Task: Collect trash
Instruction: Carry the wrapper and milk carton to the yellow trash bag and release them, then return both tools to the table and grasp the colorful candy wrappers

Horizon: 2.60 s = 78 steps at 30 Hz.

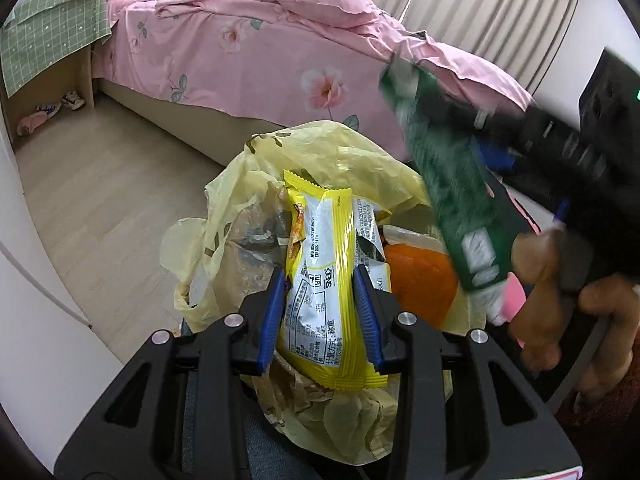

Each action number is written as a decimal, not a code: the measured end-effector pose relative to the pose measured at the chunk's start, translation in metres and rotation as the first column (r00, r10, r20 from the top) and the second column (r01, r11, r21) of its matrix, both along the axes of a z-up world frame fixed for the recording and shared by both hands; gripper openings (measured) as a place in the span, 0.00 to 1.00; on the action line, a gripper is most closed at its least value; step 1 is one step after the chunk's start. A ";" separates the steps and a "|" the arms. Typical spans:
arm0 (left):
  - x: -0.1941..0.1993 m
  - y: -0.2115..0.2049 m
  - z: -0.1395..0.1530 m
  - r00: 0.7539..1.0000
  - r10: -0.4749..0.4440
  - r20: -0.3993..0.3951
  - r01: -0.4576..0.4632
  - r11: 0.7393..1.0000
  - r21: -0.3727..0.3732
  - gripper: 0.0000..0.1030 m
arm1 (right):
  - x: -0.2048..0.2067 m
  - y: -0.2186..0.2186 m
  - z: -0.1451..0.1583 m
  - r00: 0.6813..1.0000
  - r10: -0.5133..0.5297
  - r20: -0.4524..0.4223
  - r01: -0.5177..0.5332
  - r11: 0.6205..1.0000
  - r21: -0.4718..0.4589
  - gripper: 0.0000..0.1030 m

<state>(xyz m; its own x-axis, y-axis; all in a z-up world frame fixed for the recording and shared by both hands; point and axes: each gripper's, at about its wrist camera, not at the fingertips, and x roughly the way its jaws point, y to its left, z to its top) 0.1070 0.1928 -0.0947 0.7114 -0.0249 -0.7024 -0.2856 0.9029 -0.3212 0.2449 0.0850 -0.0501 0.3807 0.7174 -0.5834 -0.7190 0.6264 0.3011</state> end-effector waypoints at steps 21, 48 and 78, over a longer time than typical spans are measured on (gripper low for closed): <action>-0.011 0.013 0.004 0.999 0.029 0.038 -0.026 0.997 -0.076 0.67 | 0.010 0.005 -0.037 0.985 -0.047 -0.168 0.034 0.997 -0.075 0.50; 0.054 -0.212 0.060 0.855 -0.486 0.183 0.485 0.873 0.052 0.67 | -0.050 -0.353 0.057 0.829 -0.504 0.242 0.555 0.789 -0.262 0.58; 0.317 -0.452 0.005 0.673 -0.705 -0.225 0.726 0.688 0.016 0.68 | -0.036 -0.494 -0.018 0.671 -0.704 0.233 0.741 0.646 -0.183 0.57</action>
<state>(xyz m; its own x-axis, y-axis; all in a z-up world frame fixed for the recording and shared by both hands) 0.4242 -0.2589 -0.0892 0.3598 -0.3966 -0.8446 0.4170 0.8781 -0.2347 0.2088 -0.4093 -0.0682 0.8000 0.0233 -0.5996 -0.0252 0.9997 0.0054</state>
